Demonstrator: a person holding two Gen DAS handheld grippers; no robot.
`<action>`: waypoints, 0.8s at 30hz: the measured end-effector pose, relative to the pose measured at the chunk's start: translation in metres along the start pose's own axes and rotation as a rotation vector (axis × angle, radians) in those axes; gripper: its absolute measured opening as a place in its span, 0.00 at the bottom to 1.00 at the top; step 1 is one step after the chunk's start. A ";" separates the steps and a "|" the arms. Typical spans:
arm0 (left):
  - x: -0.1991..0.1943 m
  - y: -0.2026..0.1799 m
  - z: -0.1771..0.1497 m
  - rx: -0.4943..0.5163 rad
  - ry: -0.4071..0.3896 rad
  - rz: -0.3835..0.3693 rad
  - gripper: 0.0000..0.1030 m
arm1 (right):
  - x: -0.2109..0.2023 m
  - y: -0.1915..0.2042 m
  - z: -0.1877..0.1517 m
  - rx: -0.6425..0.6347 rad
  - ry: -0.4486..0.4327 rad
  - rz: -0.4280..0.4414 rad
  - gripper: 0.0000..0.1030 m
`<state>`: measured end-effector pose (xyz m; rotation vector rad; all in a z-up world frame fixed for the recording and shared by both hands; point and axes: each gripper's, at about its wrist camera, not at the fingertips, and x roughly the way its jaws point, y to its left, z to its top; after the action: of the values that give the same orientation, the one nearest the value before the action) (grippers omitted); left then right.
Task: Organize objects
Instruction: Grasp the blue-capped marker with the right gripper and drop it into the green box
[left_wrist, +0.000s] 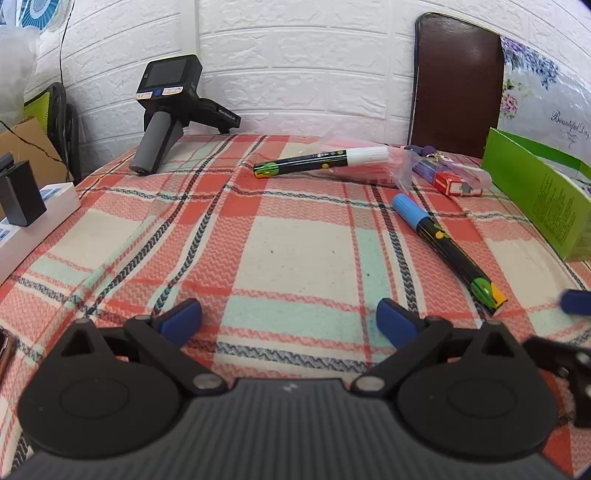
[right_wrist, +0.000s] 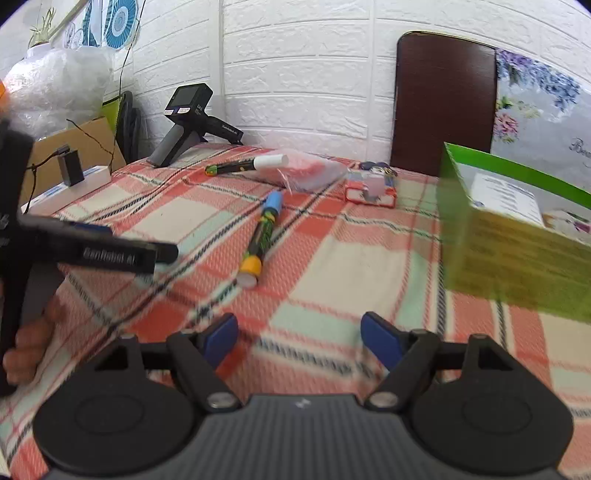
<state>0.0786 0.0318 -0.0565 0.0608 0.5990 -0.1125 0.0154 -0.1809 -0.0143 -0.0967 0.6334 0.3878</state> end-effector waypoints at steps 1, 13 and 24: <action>0.000 0.001 0.000 -0.004 -0.001 -0.004 0.98 | 0.007 0.002 0.005 0.002 0.001 0.004 0.71; 0.002 -0.001 -0.002 -0.003 0.005 0.019 1.00 | 0.020 0.016 0.016 -0.055 0.016 0.036 0.18; 0.000 -0.005 0.002 -0.004 0.046 0.027 1.00 | -0.063 -0.011 -0.042 0.004 -0.009 0.016 0.17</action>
<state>0.0791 0.0271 -0.0551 0.0680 0.6439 -0.0836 -0.0505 -0.2201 -0.0108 -0.0855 0.6260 0.4024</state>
